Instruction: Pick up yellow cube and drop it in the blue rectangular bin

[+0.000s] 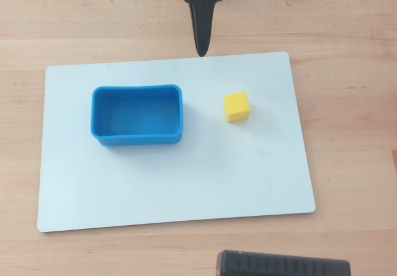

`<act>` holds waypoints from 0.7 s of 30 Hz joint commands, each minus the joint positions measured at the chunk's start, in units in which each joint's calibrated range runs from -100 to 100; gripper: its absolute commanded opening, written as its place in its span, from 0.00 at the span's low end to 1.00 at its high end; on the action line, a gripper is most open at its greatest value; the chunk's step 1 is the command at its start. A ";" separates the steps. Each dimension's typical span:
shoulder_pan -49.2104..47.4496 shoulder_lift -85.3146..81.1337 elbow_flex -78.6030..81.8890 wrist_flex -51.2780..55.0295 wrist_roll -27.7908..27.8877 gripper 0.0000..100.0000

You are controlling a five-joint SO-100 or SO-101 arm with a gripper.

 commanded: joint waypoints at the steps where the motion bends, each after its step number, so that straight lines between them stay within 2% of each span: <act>1: -1.61 -2.10 1.35 -3.70 1.17 0.00; 11: -1.35 -2.10 1.44 -4.03 1.22 0.00; 13: -1.18 -2.10 1.17 -4.27 2.98 0.02; 16: -5.64 -2.01 -3.28 -1.47 2.88 0.00; 21: -5.56 12.67 -13.74 -1.63 3.08 0.00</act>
